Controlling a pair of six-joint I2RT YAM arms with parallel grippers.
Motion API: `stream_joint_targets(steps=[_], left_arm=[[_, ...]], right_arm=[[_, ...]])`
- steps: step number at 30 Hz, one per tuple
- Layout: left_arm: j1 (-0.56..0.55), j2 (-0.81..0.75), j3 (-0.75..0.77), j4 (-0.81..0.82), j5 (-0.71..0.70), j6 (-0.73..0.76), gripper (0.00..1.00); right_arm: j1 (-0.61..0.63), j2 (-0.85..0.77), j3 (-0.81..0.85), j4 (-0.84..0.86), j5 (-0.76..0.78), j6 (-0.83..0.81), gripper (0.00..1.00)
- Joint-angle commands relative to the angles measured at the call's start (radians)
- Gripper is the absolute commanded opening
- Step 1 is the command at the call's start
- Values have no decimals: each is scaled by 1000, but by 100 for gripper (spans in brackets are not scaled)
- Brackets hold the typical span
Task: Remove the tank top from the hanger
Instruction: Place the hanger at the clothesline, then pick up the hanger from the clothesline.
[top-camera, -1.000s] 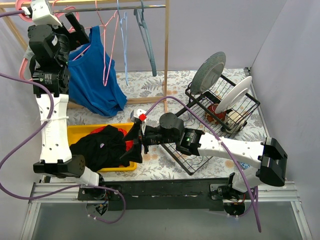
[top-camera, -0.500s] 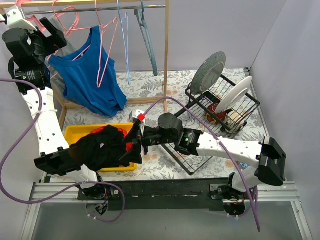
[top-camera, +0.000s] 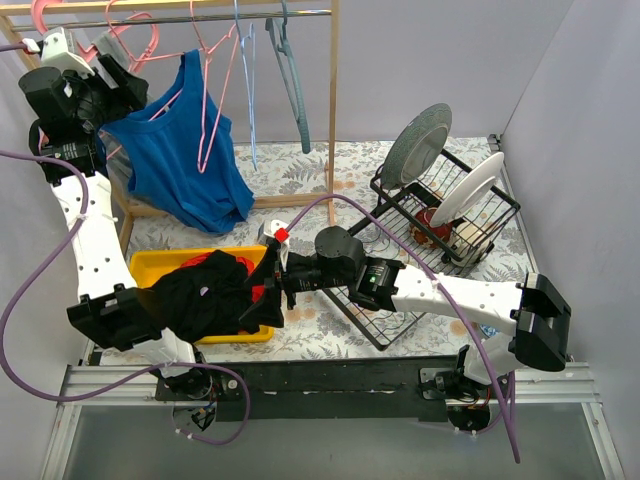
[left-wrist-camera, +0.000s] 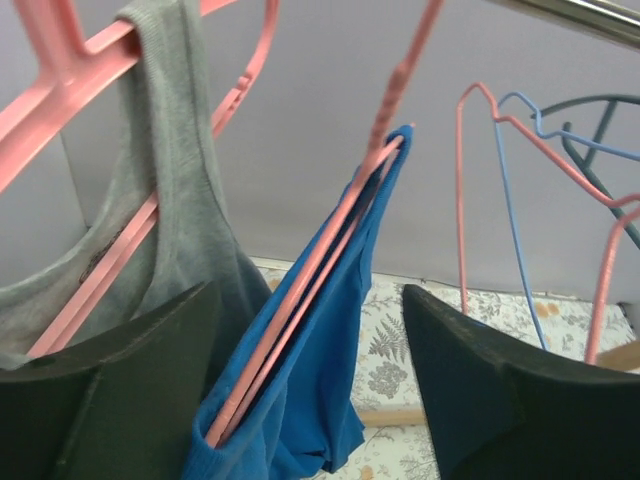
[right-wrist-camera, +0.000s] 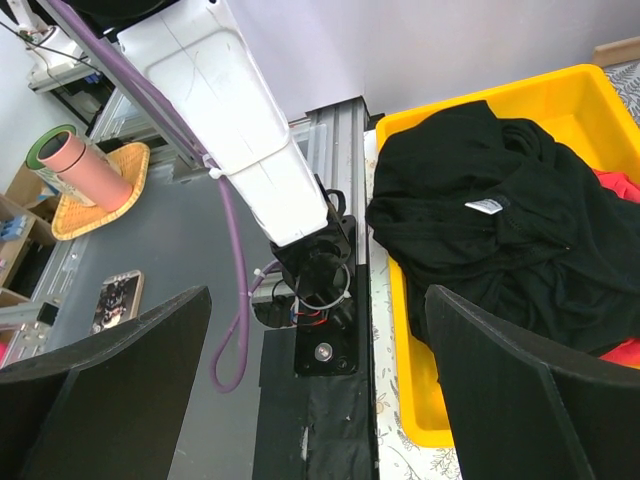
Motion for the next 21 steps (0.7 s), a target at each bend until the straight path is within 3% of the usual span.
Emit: stream_joint_targets(steps=[1, 14, 17, 21], left_arm=[[4, -21, 12, 45, 119, 9, 65], [4, -88, -74, 68, 192, -6, 42], [4, -68, -55, 82, 192, -10, 32], [4, -19, 24, 62, 198, -21, 28]], right_arm=[[-4, -36, -13, 33, 12, -11, 96], [-4, -14, 11, 20, -4, -8, 96], [-4, -10, 17, 14, -6, -8, 96], [-4, -13, 14, 11, -3, -6, 96]])
